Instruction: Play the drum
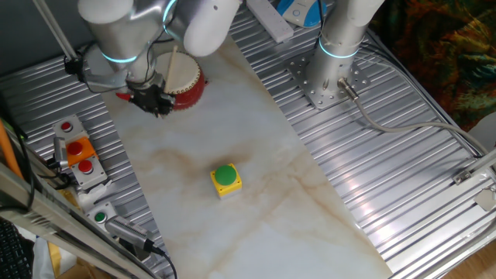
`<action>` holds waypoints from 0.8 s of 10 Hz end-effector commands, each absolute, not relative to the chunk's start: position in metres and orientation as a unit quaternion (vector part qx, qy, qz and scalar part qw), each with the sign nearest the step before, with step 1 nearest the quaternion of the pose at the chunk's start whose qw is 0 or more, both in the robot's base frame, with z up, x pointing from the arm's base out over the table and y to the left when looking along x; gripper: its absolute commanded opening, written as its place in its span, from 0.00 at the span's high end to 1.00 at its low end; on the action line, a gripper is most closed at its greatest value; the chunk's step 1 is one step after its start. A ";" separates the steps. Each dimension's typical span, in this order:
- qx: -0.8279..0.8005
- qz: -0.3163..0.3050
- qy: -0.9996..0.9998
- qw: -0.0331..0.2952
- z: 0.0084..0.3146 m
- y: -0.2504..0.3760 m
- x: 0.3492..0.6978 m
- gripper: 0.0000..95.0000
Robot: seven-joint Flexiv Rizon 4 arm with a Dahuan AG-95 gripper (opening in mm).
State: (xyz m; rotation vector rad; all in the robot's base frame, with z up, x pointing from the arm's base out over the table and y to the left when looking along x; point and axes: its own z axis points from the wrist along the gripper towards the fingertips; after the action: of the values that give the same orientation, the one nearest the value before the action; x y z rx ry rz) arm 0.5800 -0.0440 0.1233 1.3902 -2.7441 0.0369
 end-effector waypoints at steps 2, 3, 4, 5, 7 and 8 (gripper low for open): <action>0.448 0.018 -0.893 0.035 0.122 -0.046 0.576 1.00; 0.448 0.018 -0.893 0.035 0.121 -0.046 0.575 1.00; 0.449 0.023 -0.892 0.038 0.119 -0.050 0.570 1.00; 0.448 0.022 -0.893 0.036 0.117 -0.052 0.567 1.00; 0.448 0.023 -0.893 0.037 0.115 -0.055 0.561 1.00; 0.449 0.025 -0.892 0.038 0.114 -0.056 0.559 1.00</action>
State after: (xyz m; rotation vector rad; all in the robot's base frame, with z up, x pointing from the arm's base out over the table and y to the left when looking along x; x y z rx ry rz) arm 0.5552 -0.0582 0.1154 1.3763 -2.7368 0.0764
